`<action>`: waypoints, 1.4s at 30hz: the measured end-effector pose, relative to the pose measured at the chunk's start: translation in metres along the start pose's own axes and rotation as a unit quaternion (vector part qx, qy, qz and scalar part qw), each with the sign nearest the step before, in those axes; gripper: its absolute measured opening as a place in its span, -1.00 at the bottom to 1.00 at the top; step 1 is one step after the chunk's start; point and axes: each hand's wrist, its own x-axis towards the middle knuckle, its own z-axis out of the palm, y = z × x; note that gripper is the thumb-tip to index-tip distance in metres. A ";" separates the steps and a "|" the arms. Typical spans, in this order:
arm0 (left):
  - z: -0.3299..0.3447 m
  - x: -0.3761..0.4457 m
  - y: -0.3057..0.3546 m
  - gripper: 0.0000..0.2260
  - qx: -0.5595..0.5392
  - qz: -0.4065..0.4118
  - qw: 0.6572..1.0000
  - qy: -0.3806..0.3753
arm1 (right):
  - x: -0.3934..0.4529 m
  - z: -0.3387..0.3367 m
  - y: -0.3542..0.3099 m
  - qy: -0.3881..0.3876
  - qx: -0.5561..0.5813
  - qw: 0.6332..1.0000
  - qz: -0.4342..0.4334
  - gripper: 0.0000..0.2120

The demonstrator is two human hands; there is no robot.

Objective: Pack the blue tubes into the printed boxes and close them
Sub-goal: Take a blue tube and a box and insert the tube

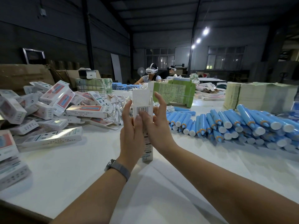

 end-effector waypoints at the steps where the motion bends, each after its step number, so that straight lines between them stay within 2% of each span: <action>1: -0.001 0.000 -0.001 -0.63 0.009 0.005 1.000 -0.001 | 0.000 0.001 0.000 0.002 -0.001 1.000 0.003 -0.40; 7: -0.001 0.002 -0.004 -0.70 0.015 0.005 1.000 -0.016 | -0.001 -0.001 0.006 -0.007 0.030 0.999 0.016 -0.55; 13: -0.003 0.003 -0.002 -0.73 0.005 0.009 1.000 -0.014 | -0.001 -0.002 0.009 -0.017 -0.021 1.000 -0.010 -0.72; 17: -0.003 0.004 -0.004 -0.71 0.006 0.002 1.000 -0.015 | 0.003 -0.005 0.007 -0.030 0.030 0.999 0.008 -0.81; 20: -0.003 0.003 -0.005 -0.71 0.015 0.013 1.000 -0.007 | 0.005 -0.010 0.005 -0.046 0.027 0.999 0.005 -0.83; 26: -0.004 0.004 -0.002 -0.72 -0.023 -0.007 1.000 -0.011 | 0.020 -0.022 -0.011 -0.037 -0.081 0.995 -0.046 -0.81; 32: -0.003 0.004 -0.002 -0.72 -0.050 -0.024 0.998 -0.022 | 0.028 -0.024 -0.020 -0.026 -0.053 0.997 -0.043 -0.89; 38: -0.003 0.001 -0.001 -0.69 -0.021 -0.028 0.999 -0.030 | 0.017 -0.011 -0.012 0.021 -0.025 0.998 -0.055 -0.59; 40: -0.002 0.000 -0.003 -0.68 -0.022 -0.023 0.999 -0.031 | 0.016 -0.010 -0.012 0.018 -0.020 0.998 -0.063 -0.56; 42: -0.001 0.000 -0.003 -0.68 -0.027 -0.016 0.999 -0.028 | 0.016 -0.012 -0.012 0.004 -0.036 0.996 -0.078 -0.62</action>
